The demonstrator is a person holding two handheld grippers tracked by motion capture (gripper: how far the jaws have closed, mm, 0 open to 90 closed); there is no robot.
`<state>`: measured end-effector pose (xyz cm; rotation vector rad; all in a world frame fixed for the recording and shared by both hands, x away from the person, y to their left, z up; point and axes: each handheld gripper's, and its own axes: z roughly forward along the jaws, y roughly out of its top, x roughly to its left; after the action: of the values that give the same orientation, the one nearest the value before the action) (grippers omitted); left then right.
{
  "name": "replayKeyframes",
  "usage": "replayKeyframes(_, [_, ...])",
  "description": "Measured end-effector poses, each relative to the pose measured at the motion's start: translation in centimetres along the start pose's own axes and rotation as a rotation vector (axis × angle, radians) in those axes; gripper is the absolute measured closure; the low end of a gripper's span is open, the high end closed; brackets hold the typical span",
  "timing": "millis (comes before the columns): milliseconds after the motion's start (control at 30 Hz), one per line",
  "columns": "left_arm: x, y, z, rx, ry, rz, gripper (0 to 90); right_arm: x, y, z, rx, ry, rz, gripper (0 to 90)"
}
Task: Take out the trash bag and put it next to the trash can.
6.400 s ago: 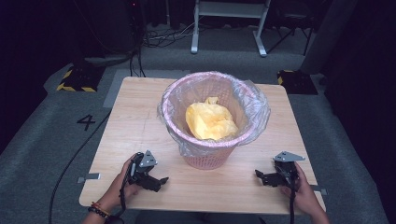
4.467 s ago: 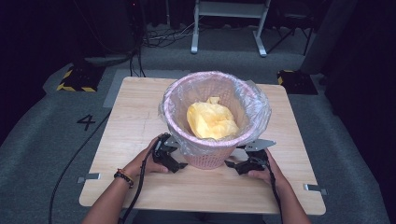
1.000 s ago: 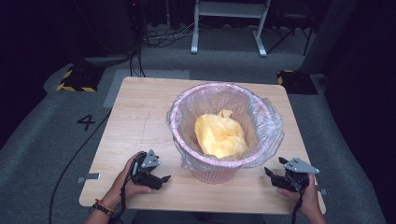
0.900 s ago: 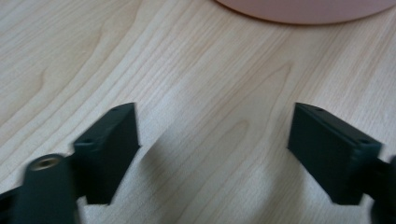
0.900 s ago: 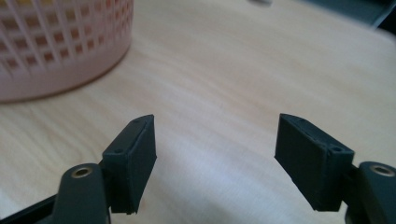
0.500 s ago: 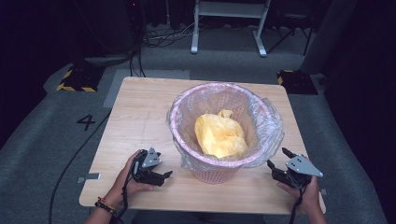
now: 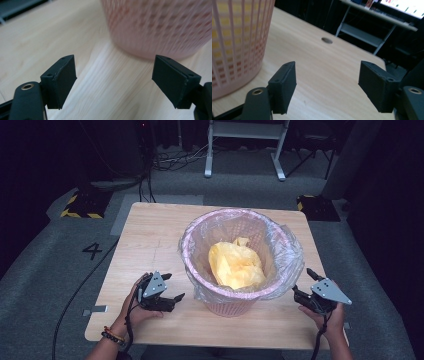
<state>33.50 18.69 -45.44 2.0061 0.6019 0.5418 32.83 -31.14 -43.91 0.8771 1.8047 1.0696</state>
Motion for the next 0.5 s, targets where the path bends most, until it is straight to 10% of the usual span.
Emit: replayKeyframes(500, [-3.6,4.1,-3.2,-0.224,-0.017,0.053,21.0,1.4,5.0,-3.3,-0.160,-0.096,-0.114,40.1])
